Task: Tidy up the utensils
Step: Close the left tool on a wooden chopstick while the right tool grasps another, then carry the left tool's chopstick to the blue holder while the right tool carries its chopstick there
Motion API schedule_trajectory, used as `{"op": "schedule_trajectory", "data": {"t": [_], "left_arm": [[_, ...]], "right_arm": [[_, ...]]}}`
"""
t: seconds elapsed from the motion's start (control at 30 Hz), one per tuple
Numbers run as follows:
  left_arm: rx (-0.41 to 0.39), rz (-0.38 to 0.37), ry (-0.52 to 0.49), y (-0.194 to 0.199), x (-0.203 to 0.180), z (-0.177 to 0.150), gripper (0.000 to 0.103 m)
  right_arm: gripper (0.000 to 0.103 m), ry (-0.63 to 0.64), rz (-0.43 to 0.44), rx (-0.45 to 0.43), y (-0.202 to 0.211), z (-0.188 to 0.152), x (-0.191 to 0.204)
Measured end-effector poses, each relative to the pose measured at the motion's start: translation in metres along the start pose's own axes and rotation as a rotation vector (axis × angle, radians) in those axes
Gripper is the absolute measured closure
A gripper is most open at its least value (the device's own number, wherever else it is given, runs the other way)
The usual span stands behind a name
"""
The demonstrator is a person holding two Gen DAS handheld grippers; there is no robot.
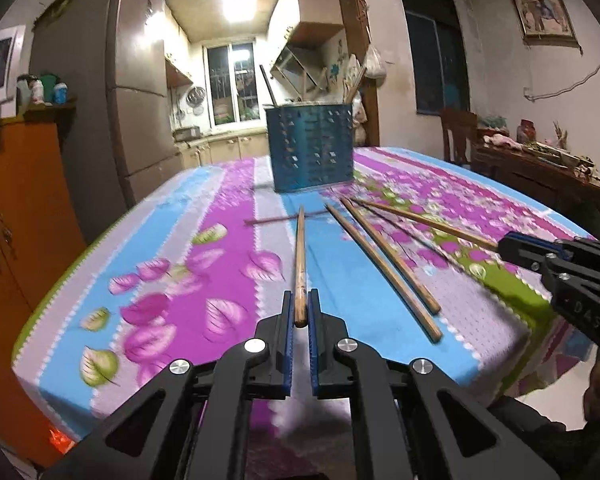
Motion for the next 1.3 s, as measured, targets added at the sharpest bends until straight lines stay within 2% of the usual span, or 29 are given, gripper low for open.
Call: {"op": "schedule_trajectory", "data": {"t": [0.2, 0.4, 0.67, 0.87, 1.3], "left_arm": [[-0.069, 0.017, -0.006, 0.02, 0.01, 0.032, 0.095], [-0.137, -0.005, 0.009, 0.042, 0.016, 0.069, 0.095], [-0.18, -0.05, 0.04, 0.056, 0.027, 0.114, 0.095], [-0.187, -0.084, 0.06, 0.055, 0.037, 0.144, 0.095], [-0.127, -0.168, 0.069, 0.018, 0.056, 0.197, 0.095]], "right_arm": [[0.098, 0.034, -0.027, -0.093, 0.015, 0.033, -0.015], [0.098, 0.065, -0.019, -0.185, 0.029, 0.072, -0.023], [0.098, 0.077, 0.01, -0.253, 0.035, 0.114, -0.027], [0.098, 0.072, 0.027, -0.272, 0.028, 0.142, -0.034], [0.098, 0.067, 0.102, -0.261, -0.001, 0.196, -0.033]]}}
Point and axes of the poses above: each gripper's, at about its wrist camera, not at the fingertips, and y roughly against the way its jaws point, x to its left, z to its top, the point moved 10 cm from there along -y, roughly the way its jaws point, and after that the axes turned 12 degrees about -z, right-handed, at the moved point
